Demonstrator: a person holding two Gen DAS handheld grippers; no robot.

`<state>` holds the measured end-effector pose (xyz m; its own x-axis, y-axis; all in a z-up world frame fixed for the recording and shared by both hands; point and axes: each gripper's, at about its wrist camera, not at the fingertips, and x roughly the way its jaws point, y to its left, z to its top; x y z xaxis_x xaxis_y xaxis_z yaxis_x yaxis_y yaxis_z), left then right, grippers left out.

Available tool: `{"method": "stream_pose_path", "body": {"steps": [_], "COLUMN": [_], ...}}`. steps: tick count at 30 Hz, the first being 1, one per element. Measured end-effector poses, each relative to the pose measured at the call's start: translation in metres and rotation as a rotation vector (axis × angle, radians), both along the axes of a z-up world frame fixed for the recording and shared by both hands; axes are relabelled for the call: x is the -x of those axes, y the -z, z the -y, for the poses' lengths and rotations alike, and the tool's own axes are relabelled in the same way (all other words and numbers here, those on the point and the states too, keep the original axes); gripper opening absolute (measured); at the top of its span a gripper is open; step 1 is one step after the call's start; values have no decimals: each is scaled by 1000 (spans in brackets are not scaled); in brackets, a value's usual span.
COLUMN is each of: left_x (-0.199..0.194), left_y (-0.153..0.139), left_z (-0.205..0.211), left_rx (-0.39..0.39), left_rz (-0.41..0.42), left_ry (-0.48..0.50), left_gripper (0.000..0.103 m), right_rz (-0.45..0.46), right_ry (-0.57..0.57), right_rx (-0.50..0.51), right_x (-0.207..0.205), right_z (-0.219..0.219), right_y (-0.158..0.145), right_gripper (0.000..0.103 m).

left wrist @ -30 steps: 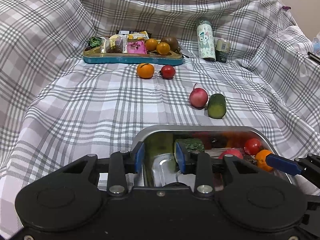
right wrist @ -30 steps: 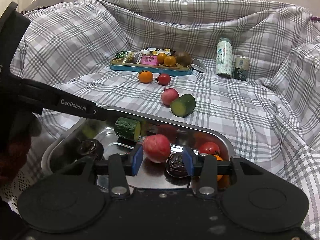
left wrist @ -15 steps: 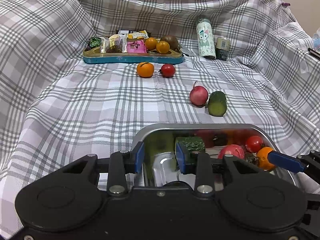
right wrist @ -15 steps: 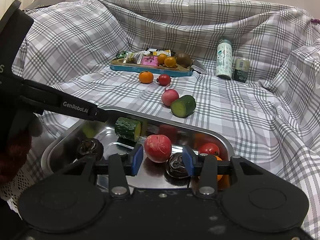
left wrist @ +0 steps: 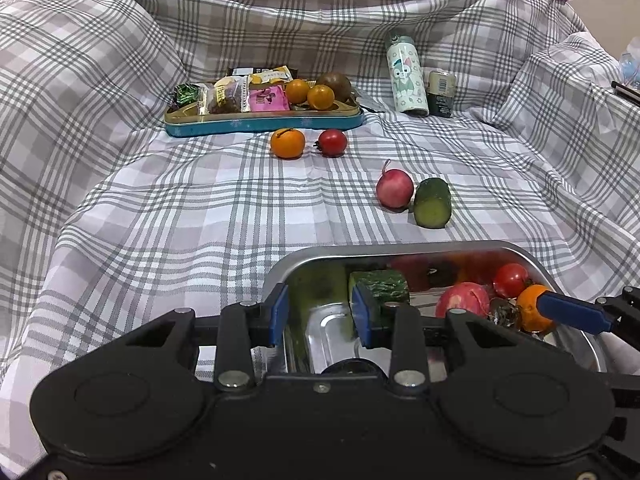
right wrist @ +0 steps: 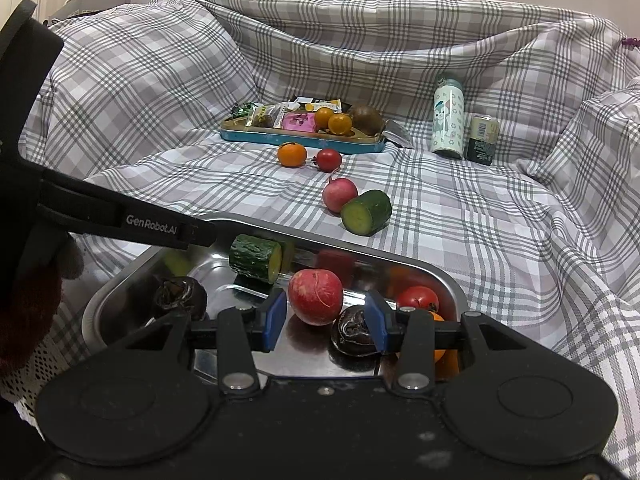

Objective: Organize fruits
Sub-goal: 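Open the right tool releasing the radish while the left tool releases the cucumber, then reach the left tool to the second radish while the right tool reaches the cucumber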

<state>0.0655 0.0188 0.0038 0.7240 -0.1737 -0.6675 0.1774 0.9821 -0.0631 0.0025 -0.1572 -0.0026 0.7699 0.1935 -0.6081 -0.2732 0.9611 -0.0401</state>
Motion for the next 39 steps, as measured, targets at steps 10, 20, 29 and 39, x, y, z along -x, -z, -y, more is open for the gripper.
{"method": "stream_pose_path", "body": {"steps": [10, 20, 29, 39], "left_x": [4, 4, 4, 2], "left_y": [-4, -4, -5, -5], "left_z": [-5, -9, -7, -14], "left_rx": [10, 2, -19, -7], "left_rz": [35, 23, 30, 24], "left_ry": [-49, -101, -122, -181], "left_gripper": [43, 43, 43, 43], "right_rz": [2, -13, -71, -124], "right_ry": [26, 59, 162, 203], "right_rx": [-17, -46, -84, -119], "right_x": [-2, -5, -19, -42], "right_z": [3, 7, 19, 31], "right_y": [-1, -7, -6, -8], "right_gripper": [45, 45, 45, 46]}}
